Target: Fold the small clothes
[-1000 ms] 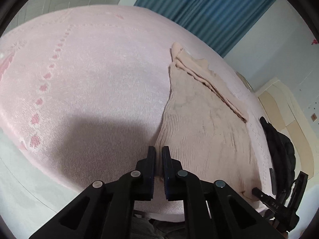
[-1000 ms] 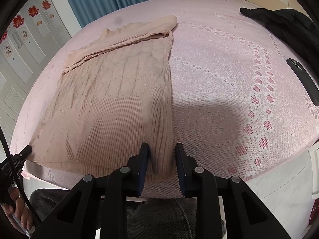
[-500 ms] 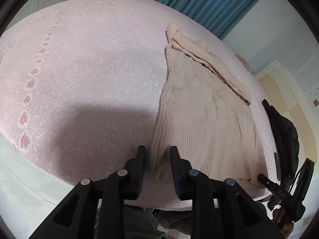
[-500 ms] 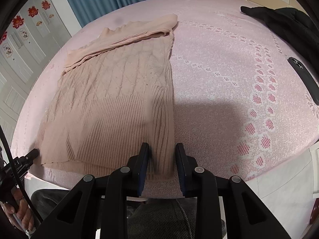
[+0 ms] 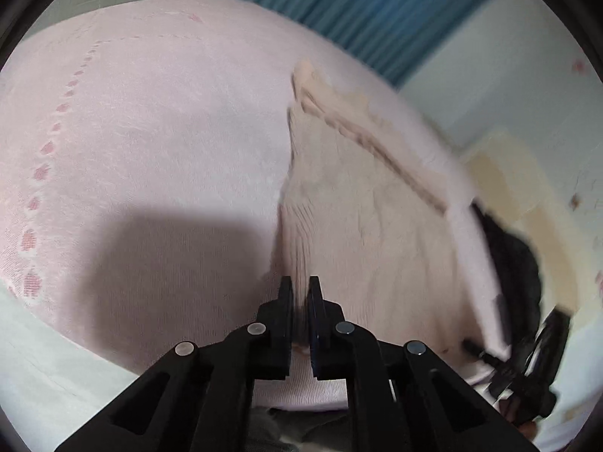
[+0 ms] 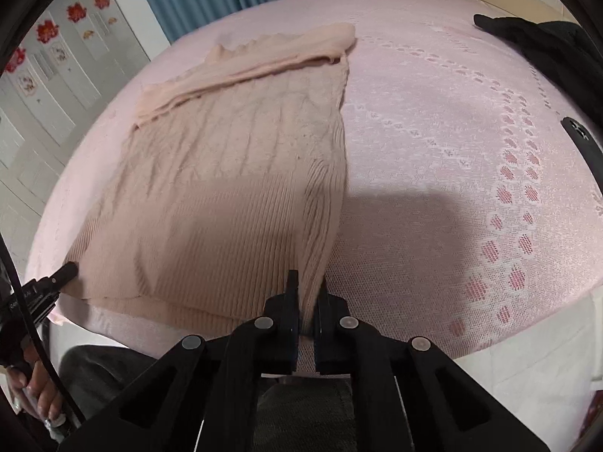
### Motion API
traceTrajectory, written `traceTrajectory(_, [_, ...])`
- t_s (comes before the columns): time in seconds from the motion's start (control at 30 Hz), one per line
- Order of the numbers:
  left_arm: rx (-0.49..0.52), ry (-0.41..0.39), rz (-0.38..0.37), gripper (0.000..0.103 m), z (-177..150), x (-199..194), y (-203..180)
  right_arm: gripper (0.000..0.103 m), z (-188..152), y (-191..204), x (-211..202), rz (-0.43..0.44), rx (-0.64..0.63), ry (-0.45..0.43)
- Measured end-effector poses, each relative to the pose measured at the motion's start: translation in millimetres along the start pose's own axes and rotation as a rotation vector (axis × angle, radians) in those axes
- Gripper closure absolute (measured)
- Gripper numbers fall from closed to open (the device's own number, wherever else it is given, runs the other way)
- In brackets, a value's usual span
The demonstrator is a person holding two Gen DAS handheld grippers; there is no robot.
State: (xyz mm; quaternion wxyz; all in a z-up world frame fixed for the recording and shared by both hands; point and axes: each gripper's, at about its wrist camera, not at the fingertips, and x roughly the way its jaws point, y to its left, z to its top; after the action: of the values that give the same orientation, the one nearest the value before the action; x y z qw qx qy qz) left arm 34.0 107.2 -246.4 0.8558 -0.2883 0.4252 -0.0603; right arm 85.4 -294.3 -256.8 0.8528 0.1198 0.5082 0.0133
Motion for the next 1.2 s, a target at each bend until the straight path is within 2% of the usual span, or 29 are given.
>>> traceTrajectory(0.07, [-0.044, 0.006, 0.015, 0.096, 4, -3, 14, 0.098, -1, -8, -17, -0.007, 0.008, -0.086])
traceTrajectory(0.13, [-0.047, 0.012, 0.015, 0.096, 4, -5, 18, 0.099, -4, -13, -34, -0.02, -0.025, -0.152])
traceTrajectory(0.2, [-0.024, 0.026, 0.03, 0.096, 2, -2, 12, 0.099, -8, -18, -31, 0.017, -0.02, -0.124])
traceTrajectory(0.33, [0.055, 0.078, 0.097, 0.094, -3, 8, -9, 0.096, -8, -25, -11, 0.026, 0.022, -0.028])
traceTrajectory(0.4, [0.097, 0.107, 0.125, 0.085, -5, 12, -16, 0.091, -6, -28, -13, 0.04, 0.041, -0.028])
traceTrajectory(0.47, [0.118, 0.122, 0.104, 0.078, -6, 13, -18, 0.071, -5, -27, -11, 0.028, 0.025, -0.018])
traceTrajectory(0.6, [0.104, 0.141, 0.098, 0.073, 0, 14, -16, 0.065, -4, -24, -10, -0.009, 0.016, -0.027])
traceTrajectory(0.73, [0.094, 0.144, 0.111, 0.073, 12, 22, -17, 0.064, 8, -25, -4, 0.021, 0.037, 0.006])
traceTrajectory(0.83, [0.066, 0.154, 0.081, 0.07, 25, 34, -17, 0.064, 17, -29, 1, 0.02, 0.064, -0.003])
traceTrajectory(0.97, [0.017, 0.18, 0.003, 0.062, 46, 55, -18, 0.066, 33, -28, 11, 0.039, 0.063, 0.028])
traceTrajectory(1.2, [-0.059, 0.213, -0.1, 0.061, 77, 92, -18, 0.067, 62, -23, 35, 0.105, 0.083, 0.06])
